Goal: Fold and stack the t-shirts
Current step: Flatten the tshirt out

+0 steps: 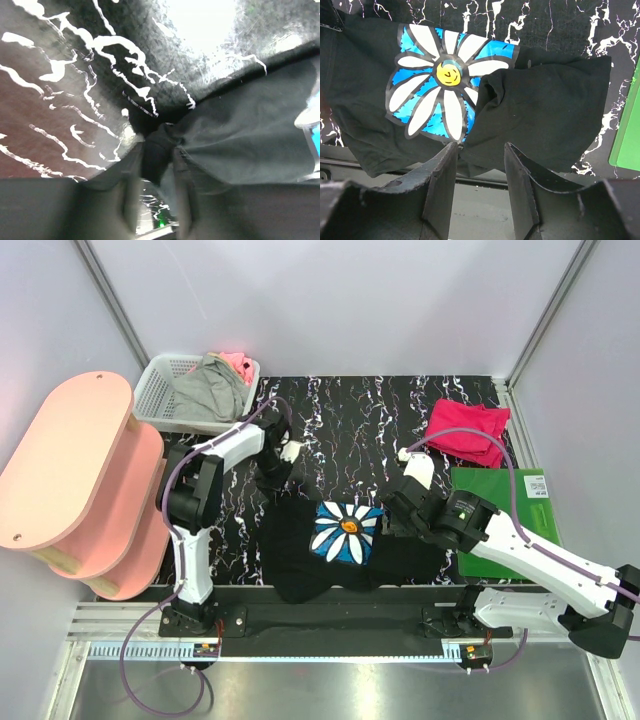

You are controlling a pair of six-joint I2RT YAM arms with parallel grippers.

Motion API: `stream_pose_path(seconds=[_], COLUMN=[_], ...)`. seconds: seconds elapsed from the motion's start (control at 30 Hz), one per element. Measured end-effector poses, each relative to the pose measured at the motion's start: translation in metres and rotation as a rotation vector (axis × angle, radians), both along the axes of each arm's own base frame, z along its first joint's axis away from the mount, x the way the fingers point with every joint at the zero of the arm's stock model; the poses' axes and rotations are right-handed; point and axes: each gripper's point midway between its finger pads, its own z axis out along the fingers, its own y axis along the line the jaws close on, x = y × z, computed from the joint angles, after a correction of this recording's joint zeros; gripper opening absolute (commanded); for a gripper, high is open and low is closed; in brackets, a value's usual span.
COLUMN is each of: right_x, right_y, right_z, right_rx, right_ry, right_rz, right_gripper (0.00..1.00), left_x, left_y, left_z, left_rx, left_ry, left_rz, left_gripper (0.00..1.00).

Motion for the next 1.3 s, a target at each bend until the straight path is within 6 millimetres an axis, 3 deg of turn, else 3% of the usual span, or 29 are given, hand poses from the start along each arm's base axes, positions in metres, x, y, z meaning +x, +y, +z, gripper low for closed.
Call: stream_pose_path(seconds=[0.03,0.13,0.3,0.4,0.47,0.5,0.53,0.6,0.67,0.77,0.87,0.9,1.03,1.1,1.2,1.3], right_x=[0.000,0.000,-0.001,-0.001,-0.001,-0.001,-0.001,-0.002,-0.002,-0.003,-0.004,-0.005,0.000,0.007,0.023,0.041], right_y=[0.000,0.000,-0.002,-0.002,-0.002,-0.002,-0.002,-0.002,-0.003,-0.005,-0.008,-0.009,-0.008,-0.001,0.003,-0.005], right_z=[0.000,0.000,0.001,0.002,0.002,0.002,0.002,0.001,0.000,-0.006,-0.014,-0.017,-0.036,-0.051,-0.077,-0.112], right_rx=[0.001,0.003,0.003,0.005,0.004,0.004,0.004,0.003,0.000,-0.013,-0.034,-0.045,-0.112,-0.149,-0.178,-0.188], right_ry=[0.000,0.000,0.000,-0.001,-0.001,-0.001,-0.001,0.000,0.002,0.010,0.021,0.026,0.047,0.064,0.099,0.163], right_rz=[-0.001,-0.002,-0.003,-0.003,-0.002,-0.002,-0.002,-0.003,-0.003,-0.003,-0.004,-0.004,0.002,0.006,-0.018,-0.076], right_gripper=[0.50,0.49,0.47,0.46,0.46,0.46,0.46,0.46,0.46,0.54,0.74,0.77,0.78,0.78,0.78,0.78], left_x=[0.000,0.000,0.019,0.044,0.071,0.091,0.096,0.115,0.121,0.104,0.075,0.063,0.012,-0.010,-0.035,-0.041], left_y=[-0.001,-0.003,-0.012,-0.017,-0.020,-0.023,-0.024,-0.028,-0.032,-0.041,-0.048,-0.047,-0.017,-0.001,0.019,0.025], left_z=[-0.002,0.000,0.022,0.050,0.080,0.107,0.113,0.148,0.170,0.194,0.227,0.242,0.296,0.314,0.317,0.296], left_rx=[-0.002,-0.012,-0.047,-0.071,-0.088,-0.100,-0.103,-0.110,-0.114,-0.122,-0.160,-0.174,-0.202,-0.204,-0.179,-0.145], left_ry=[0.008,0.018,-0.030,-0.110,-0.212,-0.302,-0.326,-0.438,-0.508,-0.547,-0.600,-0.629,-0.762,-0.823,-0.853,-0.808], left_rz=[0.001,0.004,0.006,0.013,0.016,0.015,0.016,0.010,-0.002,-0.041,-0.091,-0.105,-0.119,-0.117,-0.115,-0.120], left_gripper=[0.01,0.00,0.00,0.00,0.00,0.00,0.00,0.00,0.00,0.00,0.00,0.00,0.00,0.00,0.00,0.00])
